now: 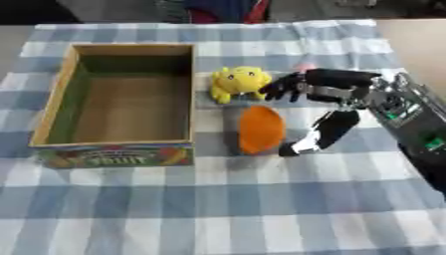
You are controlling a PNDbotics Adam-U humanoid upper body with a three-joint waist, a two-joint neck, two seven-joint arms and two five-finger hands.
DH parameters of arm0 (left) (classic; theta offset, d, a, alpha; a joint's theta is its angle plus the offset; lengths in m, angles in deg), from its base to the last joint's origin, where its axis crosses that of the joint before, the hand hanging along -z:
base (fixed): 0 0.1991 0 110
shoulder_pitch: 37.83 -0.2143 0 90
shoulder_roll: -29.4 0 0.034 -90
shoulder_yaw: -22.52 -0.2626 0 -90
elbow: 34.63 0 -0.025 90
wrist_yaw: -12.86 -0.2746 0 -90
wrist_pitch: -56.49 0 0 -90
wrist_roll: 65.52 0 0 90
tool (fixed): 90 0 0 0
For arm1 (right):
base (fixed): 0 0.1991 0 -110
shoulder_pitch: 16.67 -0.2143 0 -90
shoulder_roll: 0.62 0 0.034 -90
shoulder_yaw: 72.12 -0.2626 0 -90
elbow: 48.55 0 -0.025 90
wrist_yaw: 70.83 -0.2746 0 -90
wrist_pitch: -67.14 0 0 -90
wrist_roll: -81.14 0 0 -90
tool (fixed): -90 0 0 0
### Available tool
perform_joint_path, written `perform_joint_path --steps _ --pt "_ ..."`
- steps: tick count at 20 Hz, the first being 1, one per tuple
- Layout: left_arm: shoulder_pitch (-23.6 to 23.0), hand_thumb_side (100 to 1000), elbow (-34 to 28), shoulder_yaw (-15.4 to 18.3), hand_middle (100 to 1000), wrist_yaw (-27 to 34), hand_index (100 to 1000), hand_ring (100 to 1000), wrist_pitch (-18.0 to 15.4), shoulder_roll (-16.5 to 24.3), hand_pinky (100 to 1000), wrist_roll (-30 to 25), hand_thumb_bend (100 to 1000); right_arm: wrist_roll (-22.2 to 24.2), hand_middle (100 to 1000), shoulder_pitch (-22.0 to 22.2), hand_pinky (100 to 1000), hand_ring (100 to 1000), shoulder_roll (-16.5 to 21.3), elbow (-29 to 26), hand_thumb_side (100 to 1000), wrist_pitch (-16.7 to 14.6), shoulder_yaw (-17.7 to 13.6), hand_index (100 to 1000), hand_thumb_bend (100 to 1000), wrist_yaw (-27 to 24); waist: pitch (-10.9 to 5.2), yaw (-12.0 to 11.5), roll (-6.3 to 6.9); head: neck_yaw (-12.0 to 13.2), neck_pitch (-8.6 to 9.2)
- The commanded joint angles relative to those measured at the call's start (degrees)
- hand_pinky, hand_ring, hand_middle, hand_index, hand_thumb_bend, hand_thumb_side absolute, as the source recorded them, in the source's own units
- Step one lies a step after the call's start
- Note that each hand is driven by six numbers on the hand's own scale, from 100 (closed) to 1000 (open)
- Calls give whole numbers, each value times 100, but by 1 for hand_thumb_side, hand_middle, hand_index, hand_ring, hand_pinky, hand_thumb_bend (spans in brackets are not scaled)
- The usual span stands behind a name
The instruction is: Pick up objects on the table and place them in the box.
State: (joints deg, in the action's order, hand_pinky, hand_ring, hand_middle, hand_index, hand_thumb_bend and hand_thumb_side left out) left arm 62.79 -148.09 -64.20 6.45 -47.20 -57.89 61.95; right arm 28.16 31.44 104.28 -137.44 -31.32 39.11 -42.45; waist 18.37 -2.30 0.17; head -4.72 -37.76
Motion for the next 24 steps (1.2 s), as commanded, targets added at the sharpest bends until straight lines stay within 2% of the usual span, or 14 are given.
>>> perform_joint_path --steps 1,8,13,16,17,18,23,24 --pt "56 832 -113 -7 564 10 806 610 -4 88 264 -31 144 -165 798 -121 729 838 37 114 525 -58 -16 964 546 209 -79 -29 0 -22 34" --pt "85 832 -113 -35 563 26 805 609 -2 60 264 -64 141 -669 765 -138 717 823 -81 535 558 -243 106 938 511 760 -40 -107 -5 -55 83" --pt "92 833 -113 -38 563 29 804 609 -2 57 264 -68 139 -808 703 -112 710 809 -103 556 563 -350 173 880 478 844 -25 -116 -9 -47 92" --pt "97 832 -113 -38 563 25 804 608 -1 57 264 -70 138 -903 594 -92 692 785 -85 467 547 -357 191 790 400 781 -21 -115 -15 -45 96" --pt "96 832 -113 -37 562 24 804 608 0 57 264 -69 137 -955 582 -82 690 781 -72 412 544 -357 195 779 390 743 -20 -115 -16 -42 99" --pt "93 833 -113 -36 562 22 803 608 1 56 264 -68 137 -1019 528 -69 681 765 -57 337 532 -362 204 730 346 692 -18 -115 -18 -40 103" --pt "97 833 -113 -36 563 18 803 607 9 45 264 -68 135 -1316 437 -14 653 712 14 -15 471 -309 260 636 190 441 -10 -108 -31 -32 114" --pt "99 833 -113 -35 563 17 803 607 11 45 264 -67 134 -1375 426 -11 643 695 19 -66 445 -281 262 627 130 395 -10 -107 -32 -29 118"
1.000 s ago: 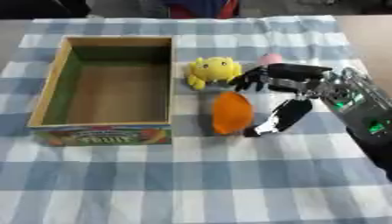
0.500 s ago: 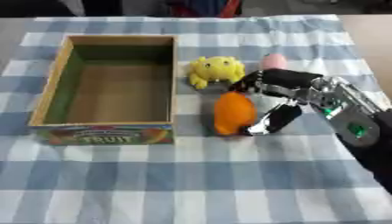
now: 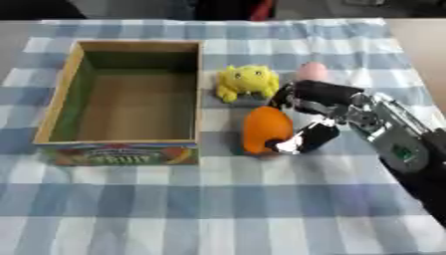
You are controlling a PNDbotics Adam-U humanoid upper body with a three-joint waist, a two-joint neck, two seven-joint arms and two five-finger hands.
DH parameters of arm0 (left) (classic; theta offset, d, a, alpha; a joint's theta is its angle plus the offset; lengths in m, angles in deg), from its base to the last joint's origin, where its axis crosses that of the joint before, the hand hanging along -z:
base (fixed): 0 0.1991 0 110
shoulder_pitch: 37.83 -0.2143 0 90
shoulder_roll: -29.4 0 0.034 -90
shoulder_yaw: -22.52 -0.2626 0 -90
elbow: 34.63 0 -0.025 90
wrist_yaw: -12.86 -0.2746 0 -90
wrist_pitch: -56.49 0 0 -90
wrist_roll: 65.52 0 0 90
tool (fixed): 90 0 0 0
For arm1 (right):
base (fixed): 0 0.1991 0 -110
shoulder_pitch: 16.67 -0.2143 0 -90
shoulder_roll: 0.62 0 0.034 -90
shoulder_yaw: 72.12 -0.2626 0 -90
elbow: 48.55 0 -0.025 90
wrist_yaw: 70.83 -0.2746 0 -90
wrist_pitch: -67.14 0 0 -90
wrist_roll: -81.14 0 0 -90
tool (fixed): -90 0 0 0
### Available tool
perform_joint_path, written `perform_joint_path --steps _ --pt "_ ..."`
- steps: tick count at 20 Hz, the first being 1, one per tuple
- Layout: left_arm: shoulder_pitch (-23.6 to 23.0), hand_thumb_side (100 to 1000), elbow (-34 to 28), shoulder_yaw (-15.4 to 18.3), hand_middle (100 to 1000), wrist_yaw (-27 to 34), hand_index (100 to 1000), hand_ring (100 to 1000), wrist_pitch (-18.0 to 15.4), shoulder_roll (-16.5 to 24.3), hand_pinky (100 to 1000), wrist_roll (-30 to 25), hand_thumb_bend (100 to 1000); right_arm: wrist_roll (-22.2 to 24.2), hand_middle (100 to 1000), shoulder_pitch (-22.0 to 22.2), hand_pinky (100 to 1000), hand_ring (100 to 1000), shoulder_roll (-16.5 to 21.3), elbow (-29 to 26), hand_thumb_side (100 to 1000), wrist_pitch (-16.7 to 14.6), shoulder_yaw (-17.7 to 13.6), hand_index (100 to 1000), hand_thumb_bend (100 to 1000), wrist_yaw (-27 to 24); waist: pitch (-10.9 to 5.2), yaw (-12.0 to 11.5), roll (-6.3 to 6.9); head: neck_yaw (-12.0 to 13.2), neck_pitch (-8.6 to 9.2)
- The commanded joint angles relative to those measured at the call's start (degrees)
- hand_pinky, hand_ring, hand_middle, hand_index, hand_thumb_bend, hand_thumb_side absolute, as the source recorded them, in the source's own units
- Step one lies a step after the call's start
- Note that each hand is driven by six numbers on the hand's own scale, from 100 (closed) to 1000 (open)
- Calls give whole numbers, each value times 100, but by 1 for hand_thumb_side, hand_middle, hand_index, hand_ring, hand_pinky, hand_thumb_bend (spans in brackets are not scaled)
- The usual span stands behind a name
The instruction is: Pick up objects on the table and place them in the box.
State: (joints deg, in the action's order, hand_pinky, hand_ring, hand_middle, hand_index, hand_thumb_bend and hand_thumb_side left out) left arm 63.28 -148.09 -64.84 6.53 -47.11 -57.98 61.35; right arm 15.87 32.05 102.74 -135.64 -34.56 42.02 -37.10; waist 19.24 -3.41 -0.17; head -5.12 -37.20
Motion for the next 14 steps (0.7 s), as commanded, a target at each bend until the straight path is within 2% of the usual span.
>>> perform_joint_path --steps 1,6,14 --pt "50 833 -113 29 563 9 803 607 5 53 264 -6 134 -215 422 -69 639 688 176 -298 431 76 -30 625 103 -192 -97 5 2 14 65" --pt "50 832 -113 38 563 7 804 607 9 54 264 8 134 -481 426 -92 620 640 182 -542 291 236 -87 641 100 -446 -114 14 -6 24 71" --pt "15 830 -113 53 565 11 804 607 29 45 265 46 133 -366 398 -345 605 612 196 -1114 240 726 -407 625 100 -1285 -182 -21 -36 15 78"
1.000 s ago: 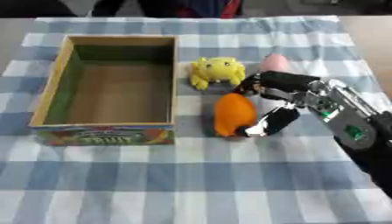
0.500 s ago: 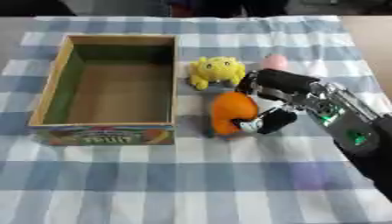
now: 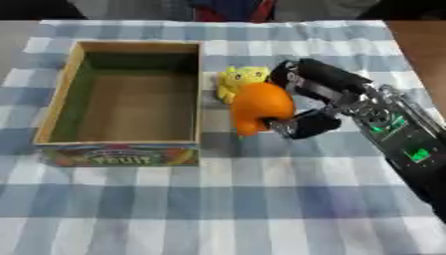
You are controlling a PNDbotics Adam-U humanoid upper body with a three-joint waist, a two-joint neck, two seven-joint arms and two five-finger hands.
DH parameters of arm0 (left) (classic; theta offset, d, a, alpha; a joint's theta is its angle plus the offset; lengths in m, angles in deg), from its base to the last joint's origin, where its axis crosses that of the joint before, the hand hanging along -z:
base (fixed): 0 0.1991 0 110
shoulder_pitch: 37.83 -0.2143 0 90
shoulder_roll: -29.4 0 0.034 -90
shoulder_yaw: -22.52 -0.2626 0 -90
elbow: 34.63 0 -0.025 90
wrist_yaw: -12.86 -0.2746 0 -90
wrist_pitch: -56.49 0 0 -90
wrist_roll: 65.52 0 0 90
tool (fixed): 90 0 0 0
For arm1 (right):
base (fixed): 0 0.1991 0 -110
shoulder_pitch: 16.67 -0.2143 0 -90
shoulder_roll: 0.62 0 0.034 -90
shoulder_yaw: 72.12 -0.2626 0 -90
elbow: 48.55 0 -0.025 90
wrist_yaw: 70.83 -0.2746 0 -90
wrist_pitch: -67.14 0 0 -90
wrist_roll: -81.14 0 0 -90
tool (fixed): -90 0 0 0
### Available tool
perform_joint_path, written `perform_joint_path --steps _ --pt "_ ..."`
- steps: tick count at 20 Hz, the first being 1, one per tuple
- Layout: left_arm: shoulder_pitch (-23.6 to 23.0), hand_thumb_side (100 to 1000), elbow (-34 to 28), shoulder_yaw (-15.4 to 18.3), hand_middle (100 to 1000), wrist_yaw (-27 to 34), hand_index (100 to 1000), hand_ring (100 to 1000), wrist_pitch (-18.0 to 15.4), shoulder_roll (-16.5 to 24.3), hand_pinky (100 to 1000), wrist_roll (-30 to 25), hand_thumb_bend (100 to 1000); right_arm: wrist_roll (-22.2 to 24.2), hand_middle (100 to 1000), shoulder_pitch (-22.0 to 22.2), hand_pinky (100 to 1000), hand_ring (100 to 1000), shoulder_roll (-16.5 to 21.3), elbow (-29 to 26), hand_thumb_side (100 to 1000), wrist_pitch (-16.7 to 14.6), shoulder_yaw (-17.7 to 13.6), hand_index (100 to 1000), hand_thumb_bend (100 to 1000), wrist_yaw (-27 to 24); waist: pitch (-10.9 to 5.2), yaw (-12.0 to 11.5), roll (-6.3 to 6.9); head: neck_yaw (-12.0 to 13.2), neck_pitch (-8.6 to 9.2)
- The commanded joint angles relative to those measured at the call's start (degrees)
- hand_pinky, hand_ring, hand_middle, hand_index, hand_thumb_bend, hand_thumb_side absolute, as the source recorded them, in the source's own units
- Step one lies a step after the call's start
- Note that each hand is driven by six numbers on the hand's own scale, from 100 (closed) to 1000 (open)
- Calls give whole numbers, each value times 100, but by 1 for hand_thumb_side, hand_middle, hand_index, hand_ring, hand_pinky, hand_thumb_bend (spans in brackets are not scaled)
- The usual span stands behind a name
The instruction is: Pick up objects on the table and place them in the box.
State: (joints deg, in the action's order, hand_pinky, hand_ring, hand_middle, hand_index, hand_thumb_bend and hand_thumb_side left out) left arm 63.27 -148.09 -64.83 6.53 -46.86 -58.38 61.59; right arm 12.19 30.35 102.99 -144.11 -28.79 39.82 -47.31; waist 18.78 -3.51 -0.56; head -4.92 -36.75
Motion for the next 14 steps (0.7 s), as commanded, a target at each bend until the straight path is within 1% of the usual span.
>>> perform_joint_path --steps 1,4,8,9,10,14 --pt "6 830 -113 52 565 10 804 607 7 85 265 23 133 -18 402 -256 602 614 181 -315 243 214 -243 629 100 -352 -148 -32 -1 -14 15" --pt "-7 828 -113 49 565 12 804 607 8 106 265 27 134 -87 397 -521 598 612 212 -381 245 363 -340 625 100 -561 -176 -100 -20 -73 -26" --pt "-31 828 -113 34 566 15 804 605 2 151 265 17 132 -113 396 -946 600 608 139 -273 244 505 -357 625 100 -807 -206 -211 -51 -167 -45" --pt "-35 846 -113 31 566 14 804 604 0 166 265 13 131 -117 399 -1057 600 610 94 -221 280 533 -356 628 100 -854 -213 -247 -62 -194 -51" --pt "-32 826 -113 29 566 13 804 604 -5 185 265 12 134 -119 400 -1169 600 612 40 -155 246 554 -344 629 100 -883 -219 -286 -74 -223 -60" --pt "8 823 -113 9 567 22 804 604 -43 253 266 -4 136 -131 403 -1620 599 615 -309 301 243 573 -271 632 100 -786 -223 -468 -101 -363 -82"
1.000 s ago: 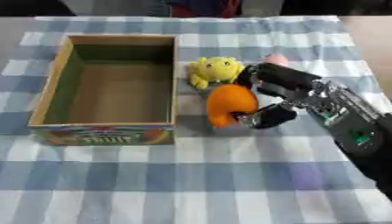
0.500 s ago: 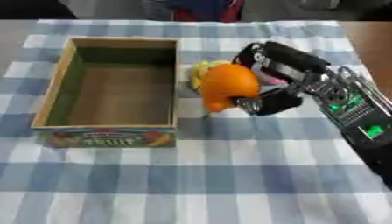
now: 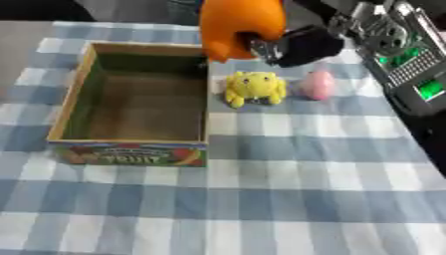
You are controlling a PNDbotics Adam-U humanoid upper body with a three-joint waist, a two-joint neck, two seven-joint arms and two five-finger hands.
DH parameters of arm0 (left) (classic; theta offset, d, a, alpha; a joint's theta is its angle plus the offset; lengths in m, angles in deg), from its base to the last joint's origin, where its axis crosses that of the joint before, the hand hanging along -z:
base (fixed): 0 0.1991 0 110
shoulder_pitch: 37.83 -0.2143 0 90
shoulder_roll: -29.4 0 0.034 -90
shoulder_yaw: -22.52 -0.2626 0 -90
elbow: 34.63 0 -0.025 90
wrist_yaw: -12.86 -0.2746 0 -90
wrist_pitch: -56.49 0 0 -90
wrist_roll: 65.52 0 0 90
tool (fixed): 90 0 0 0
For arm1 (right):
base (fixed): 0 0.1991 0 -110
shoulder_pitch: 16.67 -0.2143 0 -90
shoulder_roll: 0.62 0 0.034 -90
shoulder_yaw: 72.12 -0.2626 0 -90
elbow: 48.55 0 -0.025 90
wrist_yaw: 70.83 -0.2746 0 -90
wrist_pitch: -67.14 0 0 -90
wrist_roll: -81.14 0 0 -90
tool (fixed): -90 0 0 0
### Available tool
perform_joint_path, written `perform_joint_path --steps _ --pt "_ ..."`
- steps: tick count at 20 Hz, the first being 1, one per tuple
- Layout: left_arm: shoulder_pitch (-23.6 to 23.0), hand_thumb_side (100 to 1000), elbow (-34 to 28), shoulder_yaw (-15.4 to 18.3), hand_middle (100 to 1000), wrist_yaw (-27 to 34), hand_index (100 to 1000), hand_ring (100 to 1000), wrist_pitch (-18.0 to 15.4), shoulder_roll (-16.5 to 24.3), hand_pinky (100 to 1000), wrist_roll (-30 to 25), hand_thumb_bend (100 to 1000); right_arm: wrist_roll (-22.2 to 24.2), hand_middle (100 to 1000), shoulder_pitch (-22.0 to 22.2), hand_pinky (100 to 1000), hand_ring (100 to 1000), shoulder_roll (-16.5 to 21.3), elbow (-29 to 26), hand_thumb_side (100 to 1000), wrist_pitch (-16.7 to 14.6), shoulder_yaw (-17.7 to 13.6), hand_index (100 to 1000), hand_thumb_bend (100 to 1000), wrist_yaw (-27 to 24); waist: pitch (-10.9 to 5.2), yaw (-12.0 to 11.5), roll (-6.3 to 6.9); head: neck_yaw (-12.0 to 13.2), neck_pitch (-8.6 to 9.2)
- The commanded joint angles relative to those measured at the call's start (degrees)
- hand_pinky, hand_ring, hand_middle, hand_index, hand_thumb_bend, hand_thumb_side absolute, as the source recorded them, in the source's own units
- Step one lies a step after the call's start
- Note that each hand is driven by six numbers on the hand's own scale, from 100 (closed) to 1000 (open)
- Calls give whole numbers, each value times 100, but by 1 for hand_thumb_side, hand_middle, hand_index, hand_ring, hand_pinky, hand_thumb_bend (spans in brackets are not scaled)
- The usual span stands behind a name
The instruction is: Pick up objects on the table and place them in the box.
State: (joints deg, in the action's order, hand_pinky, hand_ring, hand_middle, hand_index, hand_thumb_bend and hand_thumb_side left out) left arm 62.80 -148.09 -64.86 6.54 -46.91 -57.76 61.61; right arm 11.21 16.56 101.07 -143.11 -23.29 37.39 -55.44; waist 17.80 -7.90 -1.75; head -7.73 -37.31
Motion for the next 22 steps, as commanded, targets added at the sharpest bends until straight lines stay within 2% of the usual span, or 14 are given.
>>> perform_joint_path --steps 1,10,15,21,22 --pt "72 823 -113 2 567 28 804 604 -49 200 266 -14 136 -45 402 -344 599 615 -236 372 244 14 -18 631 100 105 -113 -74 13 -120 -19" --pt "335 823 -113 -87 567 130 804 604 -127 151 268 -109 140 -516 407 -921 595 618 -1251 1844 289 -368 -108 633 100 1192 56 -367 -15 -438 94" --pt "476 822 -113 -131 567 223 803 604 -149 70 267 -182 138 -719 414 -904 600 627 -1675 2651 301 -682 -156 642 100 2009 150 -558 11 -574 176" --pt "497 815 -113 -131 567 260 801 603 -133 41 268 -203 142 -966 438 -791 601 639 -1991 3333 293 -904 -233 661 100 2728 174 -615 21 -631 225" --pt "491 813 -113 -132 568 263 801 603 -131 43 268 -207 140 -955 442 -768 602 640 -2015 3401 321 -966 -216 664 100 2805 174 -614 20 -637 241"
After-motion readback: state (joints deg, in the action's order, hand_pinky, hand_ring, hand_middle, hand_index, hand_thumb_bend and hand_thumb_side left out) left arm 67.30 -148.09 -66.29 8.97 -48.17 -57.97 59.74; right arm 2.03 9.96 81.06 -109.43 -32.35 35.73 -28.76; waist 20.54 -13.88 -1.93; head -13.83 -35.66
